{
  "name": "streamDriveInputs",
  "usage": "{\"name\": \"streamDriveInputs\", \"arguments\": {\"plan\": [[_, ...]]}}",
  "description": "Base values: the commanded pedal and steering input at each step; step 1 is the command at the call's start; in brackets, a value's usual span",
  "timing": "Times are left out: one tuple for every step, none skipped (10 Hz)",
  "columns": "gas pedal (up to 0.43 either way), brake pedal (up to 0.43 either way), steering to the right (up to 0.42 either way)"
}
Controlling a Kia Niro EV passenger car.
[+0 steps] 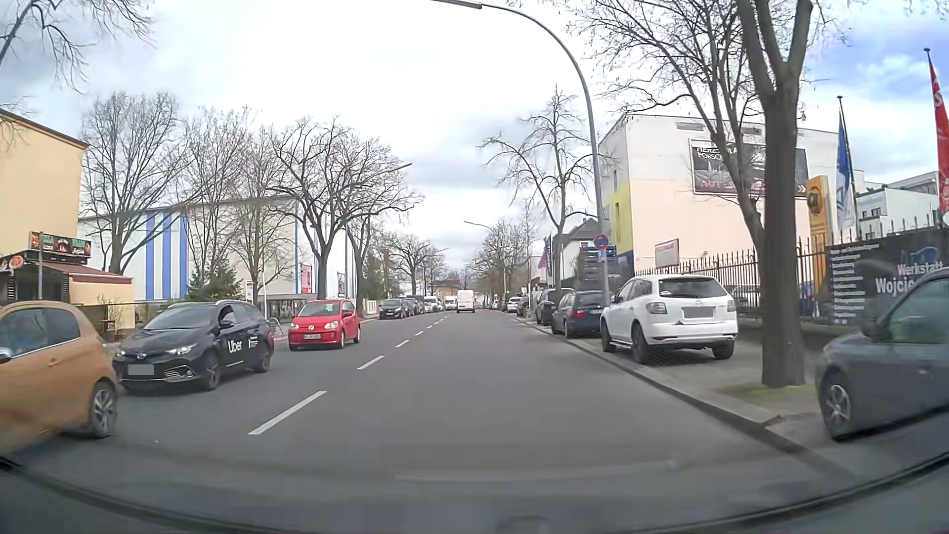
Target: Follow the waypoints while adhering to traffic rules and regulations
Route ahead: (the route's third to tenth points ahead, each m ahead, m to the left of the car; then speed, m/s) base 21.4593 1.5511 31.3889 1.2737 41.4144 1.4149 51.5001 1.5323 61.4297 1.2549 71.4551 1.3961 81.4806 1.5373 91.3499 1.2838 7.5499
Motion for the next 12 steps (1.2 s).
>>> {"name": "streamDriveInputs", "arguments": {"plan": [[0.118,0.0,-0.005],[0.138,0.0,-0.004],[0.138,0.0,-0.004],[0.138,0.0,-0.004],[0.138,0.0,-0.004],[0.138,0.0,-0.004],[0.138,0.0,-0.004],[0.138,0.0,-0.004],[0.138,0.0,-0.004],[0.138,0.0,-0.004],[0.138,0.0,-0.003],[0.138,0.0,-0.003]]}}
